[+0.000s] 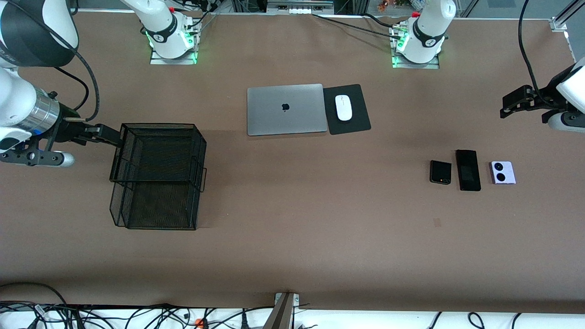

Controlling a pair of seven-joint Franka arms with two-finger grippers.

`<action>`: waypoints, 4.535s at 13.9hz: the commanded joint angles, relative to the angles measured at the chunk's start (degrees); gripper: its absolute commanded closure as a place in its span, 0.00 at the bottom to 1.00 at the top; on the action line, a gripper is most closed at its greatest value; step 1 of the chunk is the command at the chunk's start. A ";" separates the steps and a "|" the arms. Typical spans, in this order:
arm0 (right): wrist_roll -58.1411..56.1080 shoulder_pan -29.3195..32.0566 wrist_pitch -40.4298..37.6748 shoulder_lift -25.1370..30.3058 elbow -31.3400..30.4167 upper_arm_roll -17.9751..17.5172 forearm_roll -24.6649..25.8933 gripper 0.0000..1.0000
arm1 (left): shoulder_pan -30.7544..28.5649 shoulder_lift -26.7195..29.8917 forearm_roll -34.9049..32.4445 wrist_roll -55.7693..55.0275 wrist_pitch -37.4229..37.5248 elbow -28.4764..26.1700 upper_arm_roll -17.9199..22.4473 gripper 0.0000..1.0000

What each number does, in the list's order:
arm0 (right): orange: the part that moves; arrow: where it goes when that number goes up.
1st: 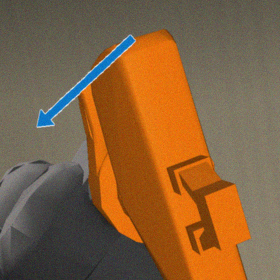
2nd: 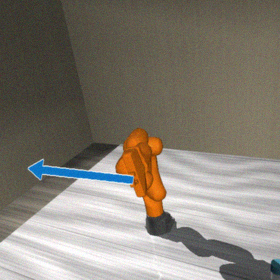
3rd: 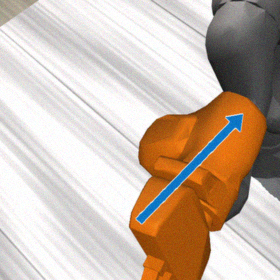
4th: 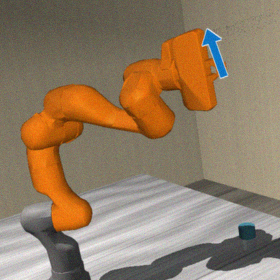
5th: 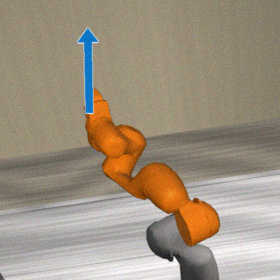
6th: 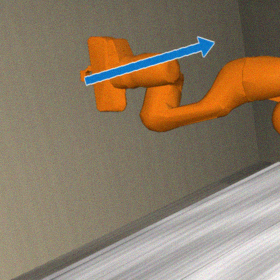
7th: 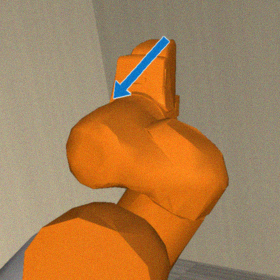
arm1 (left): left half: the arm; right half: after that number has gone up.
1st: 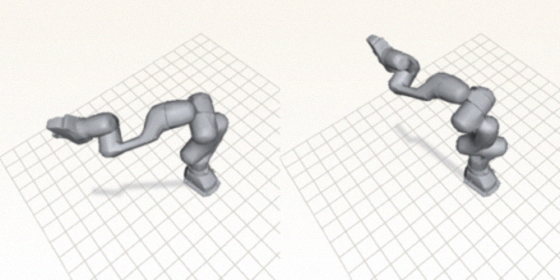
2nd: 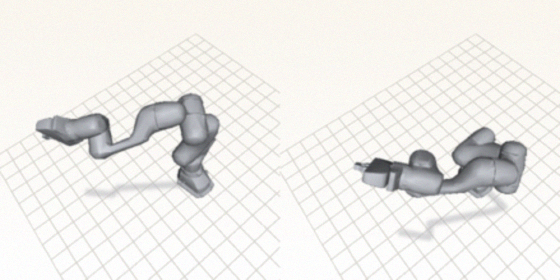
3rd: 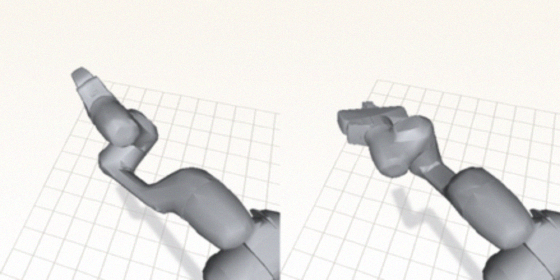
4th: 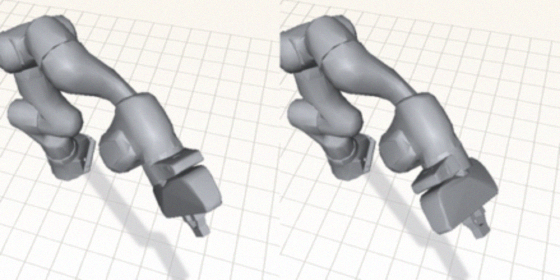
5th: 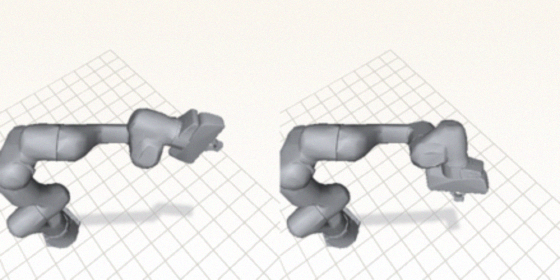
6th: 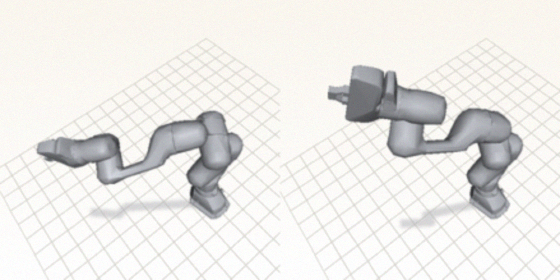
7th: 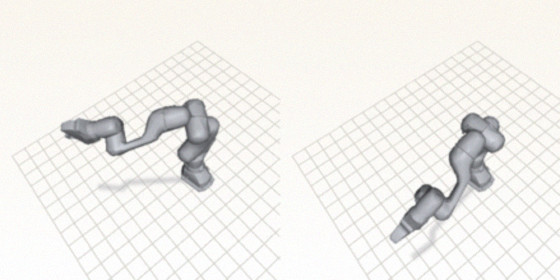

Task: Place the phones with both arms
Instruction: 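Reach the left gripper down to the small black flip phone, then grasp the small black flip phone with the left gripper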

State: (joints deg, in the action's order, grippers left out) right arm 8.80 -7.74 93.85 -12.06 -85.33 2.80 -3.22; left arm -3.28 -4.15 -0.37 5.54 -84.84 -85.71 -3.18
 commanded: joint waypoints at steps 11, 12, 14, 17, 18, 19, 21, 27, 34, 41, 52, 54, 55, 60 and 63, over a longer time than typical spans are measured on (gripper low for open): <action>0.17 0.18 -1.13 0.02 0.96 -0.08 0.15 0.00 | -0.41 -5.51 -3.04 -0.70 1.00 -1.04 0.02 0.00; 0.17 0.18 -1.13 0.02 0.96 -0.08 0.23 0.00 | -0.41 -6.74 -3.14 -0.44 -0.23 -1.56 0.02 0.00; 0.17 0.18 -1.13 0.02 0.96 -0.08 0.15 0.00 | -0.67 -7.80 -3.14 1.49 -5.48 -5.06 0.19 0.00; 0.26 0.01 -1.04 0.02 0.96 -0.08 0.14 0.00 | -1.38 -10.17 -3.14 2.54 -14.19 -10.78 0.20 0.00; 0.26 0.01 -1.04 0.02 0.96 -0.08 0.14 0.00 | -1.72 -11.40 -3.14 3.59 -17.00 -12.45 0.20 0.00; 0.26 0.01 -1.04 0.02 0.96 -0.08 0.14 0.00 | -2.34 -12.54 -3.14 4.56 -20.16 -14.12 0.20 0.00; 0.08 0.01 -1.04 0.02 0.96 -0.08 0.32 0.00 | -2.43 -16.66 -3.23 4.66 -25.09 -15.45 0.20 0.00; -0.18 0.01 -0.95 0.02 0.96 -0.08 0.32 0.00 | -2.26 -23.19 -4.46 4.66 -36.34 -20.53 0.20 0.00; -0.27 0.18 -0.95 0.02 0.96 0.01 0.32 0.00 | -1.73 -24.59 -4.46 4.48 -42.94 -26.16 0.02 0.00; -0.27 0.18 -0.95 0.02 0.96 0.01 0.32 0.00 | -1.38 -25.91 -4.46 4.57 -49.28 -30.13 0.02 0.00; -0.18 0.18 -0.87 0.02 0.96 0.01 0.23 0.00 | -1.29 -28.64 -4.46 4.57 -53.15 -30.83 0.02 0.18; -0.18 0.18 -0.87 0.02 0.96 0.01 0.23 0.00 | -1.29 -28.72 -4.46 4.57 -53.06 -30.75 0.02 0.54; -0.18 0.18 -0.87 0.02 0.96 0.01 0.23 0.00 | -1.29 -28.90 -4.46 4.48 -52.97 -30.66 0.02 0.68; -0.27 0.27 -0.87 0.02 0.96 0.01 0.23 0.00 | -0.50 -28.90 -4.02 2.03 -50.35 -28.20 0.02 0.86; -0.27 0.27 -0.87 0.02 0.96 0.01 0.23 0.00 | 1.26 -28.90 -3.50 -1.12 -44.65 -23.82 -0.07 0.87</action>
State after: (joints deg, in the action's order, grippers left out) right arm 8.74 -7.70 93.81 -12.07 -85.30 2.90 -3.22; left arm -3.74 -31.75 -3.94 7.24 -133.76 -114.14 -3.29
